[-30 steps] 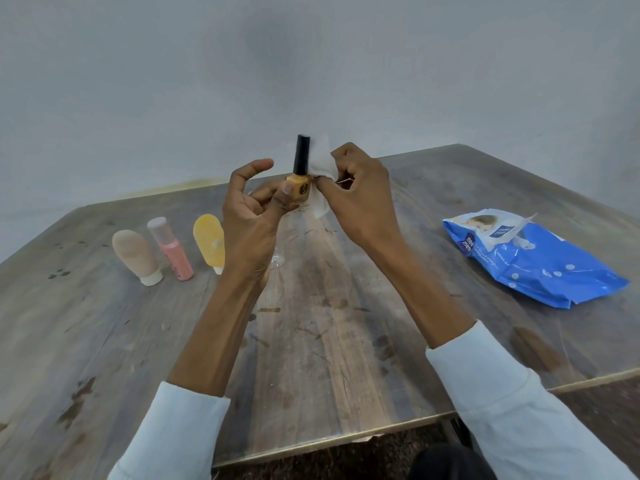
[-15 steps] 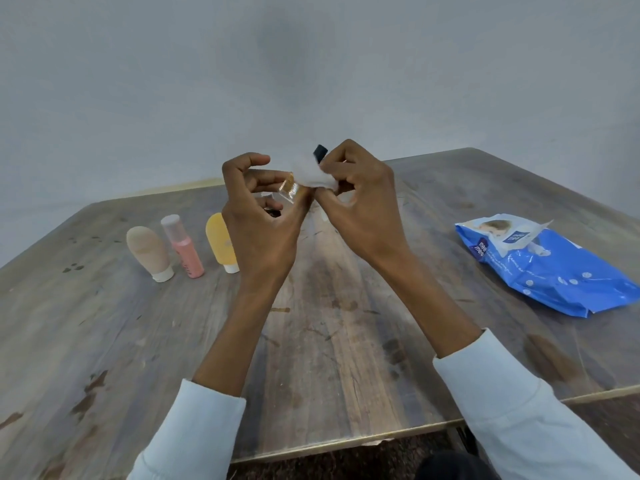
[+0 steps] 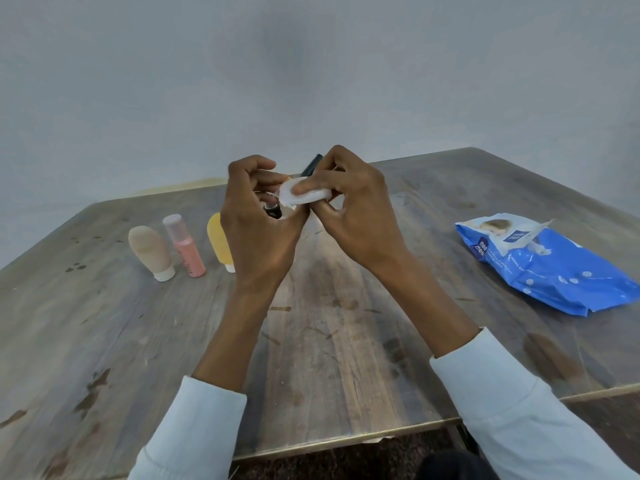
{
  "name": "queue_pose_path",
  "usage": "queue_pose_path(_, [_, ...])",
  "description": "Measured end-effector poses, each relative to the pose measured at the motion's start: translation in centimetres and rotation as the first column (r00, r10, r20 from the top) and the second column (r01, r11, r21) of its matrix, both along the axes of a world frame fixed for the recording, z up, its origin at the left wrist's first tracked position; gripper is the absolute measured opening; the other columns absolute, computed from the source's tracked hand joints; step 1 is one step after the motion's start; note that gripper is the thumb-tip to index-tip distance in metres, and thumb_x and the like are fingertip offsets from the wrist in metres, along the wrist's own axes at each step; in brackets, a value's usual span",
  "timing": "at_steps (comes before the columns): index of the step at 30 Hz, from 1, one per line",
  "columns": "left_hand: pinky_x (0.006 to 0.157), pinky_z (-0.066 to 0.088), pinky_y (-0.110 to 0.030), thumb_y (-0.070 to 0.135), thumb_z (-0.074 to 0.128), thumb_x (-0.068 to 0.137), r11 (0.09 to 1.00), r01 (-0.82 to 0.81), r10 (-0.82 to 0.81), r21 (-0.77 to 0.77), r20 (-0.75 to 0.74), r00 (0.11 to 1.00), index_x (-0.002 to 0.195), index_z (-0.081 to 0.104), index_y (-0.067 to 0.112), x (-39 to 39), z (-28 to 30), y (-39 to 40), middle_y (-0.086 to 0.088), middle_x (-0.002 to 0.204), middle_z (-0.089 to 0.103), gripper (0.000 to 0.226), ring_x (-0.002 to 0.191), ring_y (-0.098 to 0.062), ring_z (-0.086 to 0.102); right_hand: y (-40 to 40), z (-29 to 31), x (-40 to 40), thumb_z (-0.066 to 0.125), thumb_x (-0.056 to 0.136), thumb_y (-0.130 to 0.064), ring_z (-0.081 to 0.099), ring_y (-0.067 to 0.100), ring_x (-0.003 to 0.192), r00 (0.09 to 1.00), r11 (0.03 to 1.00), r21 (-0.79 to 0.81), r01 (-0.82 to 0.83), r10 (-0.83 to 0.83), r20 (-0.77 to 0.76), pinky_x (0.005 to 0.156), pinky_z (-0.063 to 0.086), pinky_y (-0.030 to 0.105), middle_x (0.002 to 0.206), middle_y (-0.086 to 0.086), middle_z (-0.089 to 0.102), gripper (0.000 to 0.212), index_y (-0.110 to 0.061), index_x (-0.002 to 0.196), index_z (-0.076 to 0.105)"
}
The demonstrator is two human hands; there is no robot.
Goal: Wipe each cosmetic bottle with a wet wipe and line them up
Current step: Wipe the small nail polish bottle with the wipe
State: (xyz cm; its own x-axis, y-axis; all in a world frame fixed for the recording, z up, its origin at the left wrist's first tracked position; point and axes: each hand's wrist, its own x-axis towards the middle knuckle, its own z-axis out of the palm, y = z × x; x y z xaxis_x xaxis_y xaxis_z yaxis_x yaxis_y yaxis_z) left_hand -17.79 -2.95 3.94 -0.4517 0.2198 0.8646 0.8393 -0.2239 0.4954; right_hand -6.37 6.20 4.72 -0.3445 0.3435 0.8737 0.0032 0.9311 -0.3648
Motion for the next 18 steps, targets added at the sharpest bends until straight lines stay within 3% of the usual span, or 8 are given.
queue_pose_path(3, [0.080,0.057,-0.025,0.025,0.094,0.082,0.999,0.025,-0.026,-0.028,-0.057,0.998,0.122,0.057,0.009,0.65,-0.35,0.19,-0.002,0.106,0.070,0.057,0.096,-0.016,0.071,0.01,0.06,0.09,0.075,0.091,-0.002,0.063,0.013,0.083,1.000,1.000,0.003,0.024,-0.024,0.000,0.070,0.055,0.035,0.096,0.003,0.064,0.023,-0.014,0.107,0.085])
queue_pose_path(7, [0.080,0.058,-0.029,0.028,0.095,0.081,1.000,0.010,-0.011,0.017,0.016,1.000,0.121,0.057,0.006,-0.04,-0.08,0.12,-0.001,0.101,0.072,0.059,0.093,-0.015,0.072,0.01,0.14,0.09,0.079,0.090,-0.004,0.065,0.015,0.080,1.000,1.000,-0.009,0.007,-0.007,-0.005,0.068,0.056,0.041,0.092,0.001,0.065,0.018,-0.015,0.103,0.086])
queue_pose_path(13, [0.079,0.058,-0.028,0.024,0.094,0.083,0.999,0.015,-0.020,-0.045,-0.097,0.995,0.122,0.058,0.007,0.57,-0.58,0.23,-0.003,0.109,0.069,0.056,0.093,-0.016,0.069,0.01,0.19,0.38,0.077,0.089,-0.004,0.067,0.014,0.081,0.999,0.999,-0.026,0.033,-0.034,-0.030,0.068,0.058,0.040,0.092,0.002,0.068,0.018,-0.013,0.102,0.086])
queue_pose_path(18, [0.079,0.053,-0.020,0.030,0.096,0.081,1.000,-0.026,0.026,-0.017,-0.037,0.999,0.121,0.058,0.007,-0.03,-0.28,0.05,-0.001,0.104,0.069,0.060,0.093,-0.013,0.069,-0.32,0.16,0.17,0.077,0.087,0.001,0.067,0.014,0.079,1.000,0.999,-0.030,-0.021,0.021,0.012,0.068,0.056,0.041,0.089,-0.001,0.069,0.020,-0.015,0.096,0.086])
